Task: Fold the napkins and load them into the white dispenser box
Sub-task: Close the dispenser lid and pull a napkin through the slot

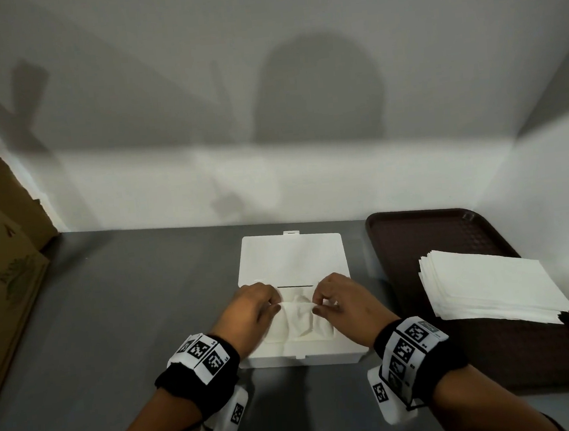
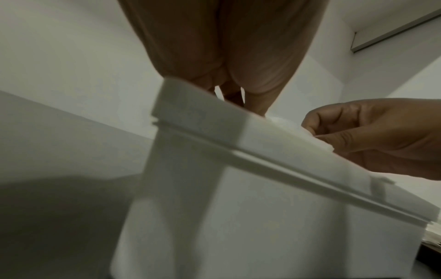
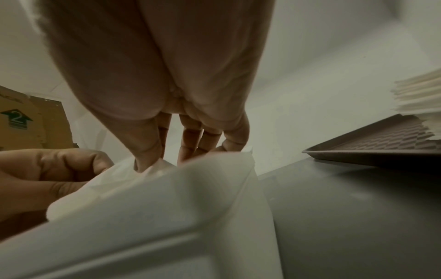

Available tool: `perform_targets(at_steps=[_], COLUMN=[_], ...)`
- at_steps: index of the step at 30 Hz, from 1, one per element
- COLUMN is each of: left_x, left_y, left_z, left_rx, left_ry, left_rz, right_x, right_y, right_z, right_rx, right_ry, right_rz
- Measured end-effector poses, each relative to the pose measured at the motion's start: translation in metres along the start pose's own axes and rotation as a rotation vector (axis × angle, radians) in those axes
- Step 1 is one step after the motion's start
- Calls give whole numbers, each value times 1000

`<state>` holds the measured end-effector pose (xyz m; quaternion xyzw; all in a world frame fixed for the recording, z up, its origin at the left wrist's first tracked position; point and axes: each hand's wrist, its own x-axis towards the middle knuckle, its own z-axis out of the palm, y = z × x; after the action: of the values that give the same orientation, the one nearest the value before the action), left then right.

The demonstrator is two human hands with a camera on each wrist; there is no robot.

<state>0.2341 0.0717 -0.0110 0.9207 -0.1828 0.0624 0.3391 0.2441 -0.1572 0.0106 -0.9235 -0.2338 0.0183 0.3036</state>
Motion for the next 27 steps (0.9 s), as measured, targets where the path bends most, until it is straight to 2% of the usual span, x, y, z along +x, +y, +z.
perform_targets(at_steps=[6, 10, 14, 17, 23, 27], left_x=[-6, 2, 12, 15, 17, 21], left_y=[3, 4, 3, 9, 15, 14], left_z=[-1, -1, 1, 0, 0, 0], left_rx=[-65, -69, -22, 44, 110, 164], left_ry=[7, -100, -158, -226, -260, -311], left_rz=[-28, -80, -138, -137, -109, -94], right_x=[-2, 3, 9, 9, 15, 24], right_y=[-4, -10, -14, -20, -26, -24], right_z=[-3, -4, 2, 4, 2, -2], right_rx=[17, -14, -64, -114, -172, -84], right_ry=[-9, -113, -168, -199, -274, -289], right_rz=[-9, 93, 124, 126, 155, 202])
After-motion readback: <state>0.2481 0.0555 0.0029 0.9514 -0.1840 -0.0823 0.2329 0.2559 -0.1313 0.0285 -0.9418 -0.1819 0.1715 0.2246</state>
